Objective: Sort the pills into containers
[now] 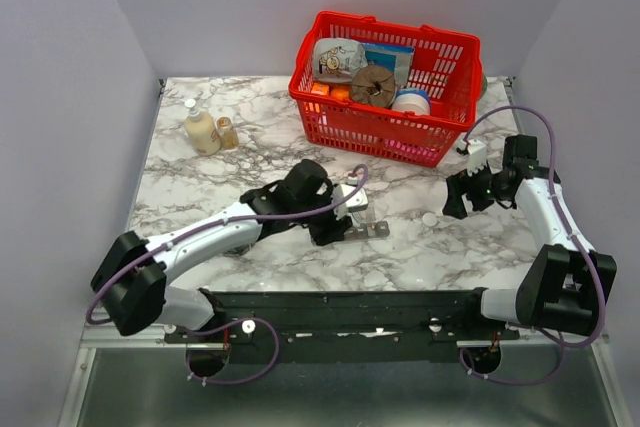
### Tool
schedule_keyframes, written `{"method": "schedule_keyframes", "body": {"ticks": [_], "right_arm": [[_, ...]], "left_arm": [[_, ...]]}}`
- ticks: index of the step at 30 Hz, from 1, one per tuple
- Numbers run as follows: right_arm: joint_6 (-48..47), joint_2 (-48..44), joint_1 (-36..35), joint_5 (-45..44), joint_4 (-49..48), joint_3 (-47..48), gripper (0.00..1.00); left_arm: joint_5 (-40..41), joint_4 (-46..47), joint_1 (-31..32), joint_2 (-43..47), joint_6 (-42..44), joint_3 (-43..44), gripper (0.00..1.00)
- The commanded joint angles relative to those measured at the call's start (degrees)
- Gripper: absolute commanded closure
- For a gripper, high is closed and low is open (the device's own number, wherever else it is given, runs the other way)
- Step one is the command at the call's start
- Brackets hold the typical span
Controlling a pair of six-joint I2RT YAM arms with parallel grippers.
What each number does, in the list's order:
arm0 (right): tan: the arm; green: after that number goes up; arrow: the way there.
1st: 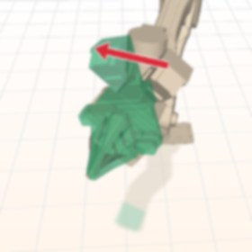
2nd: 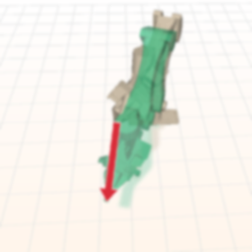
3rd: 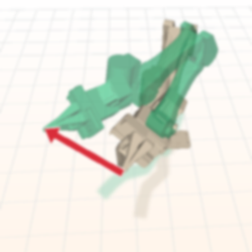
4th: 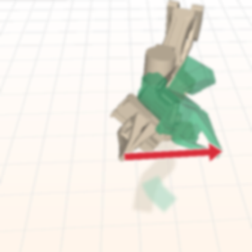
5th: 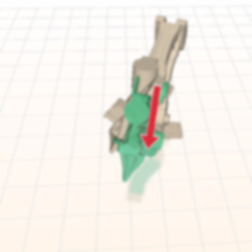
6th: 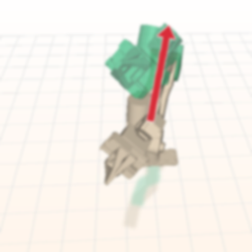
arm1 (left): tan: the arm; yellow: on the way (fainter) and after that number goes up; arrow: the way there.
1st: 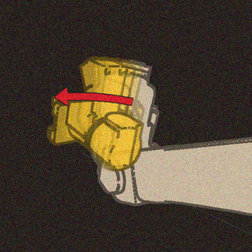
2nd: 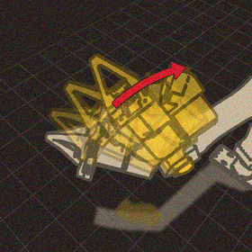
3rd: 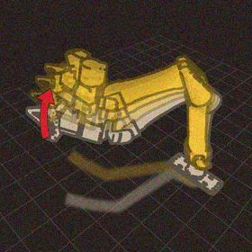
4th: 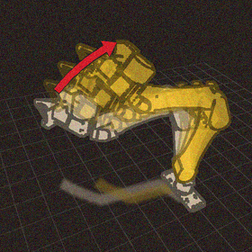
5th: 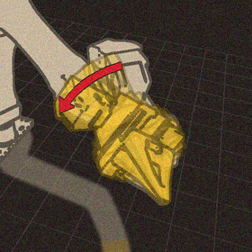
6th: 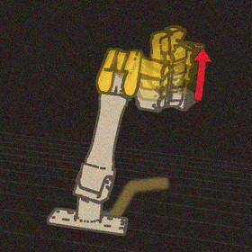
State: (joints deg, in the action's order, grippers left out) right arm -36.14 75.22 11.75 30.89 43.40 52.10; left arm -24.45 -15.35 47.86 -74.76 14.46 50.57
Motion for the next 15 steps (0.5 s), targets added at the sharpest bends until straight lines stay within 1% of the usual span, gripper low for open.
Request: {"method": "schedule_keyframes", "body": {"ticks": [1, 5, 8, 13, 15], "right_arm": [[-1.5, -0.3, 0.5, 1.6, 1.9, 0.3, 0.06], [-1.4, -1.0, 0.5, 1.7, 1.9, 0.4, 0.06], [-1.7, -1.2, 0.5, 1.8, 2.0, 0.4, 0.06], [-1.8, -1.6, 0.5, 2.0, 2.2, 0.5, 0.06], [-1.9, -1.7, 0.6, 2.2, 2.3, 0.5, 0.06]], "left_arm": [[6.5, -12.4, 2.6, -5.6, 7.6, 5.3, 1.00], [9.9, -15.3, 5.4, -12.2, 8.7, 8.2, 1.00], [11.9, -17.7, 6.4, -16.4, 8.9, 11.3, 1.00], [15.6, -24.1, 8.3, -23.3, 7.7, 18.9, 1.00], [16.3, -25.2, 8.6, -25.5, 7.3, 21.4, 1.00]]}}
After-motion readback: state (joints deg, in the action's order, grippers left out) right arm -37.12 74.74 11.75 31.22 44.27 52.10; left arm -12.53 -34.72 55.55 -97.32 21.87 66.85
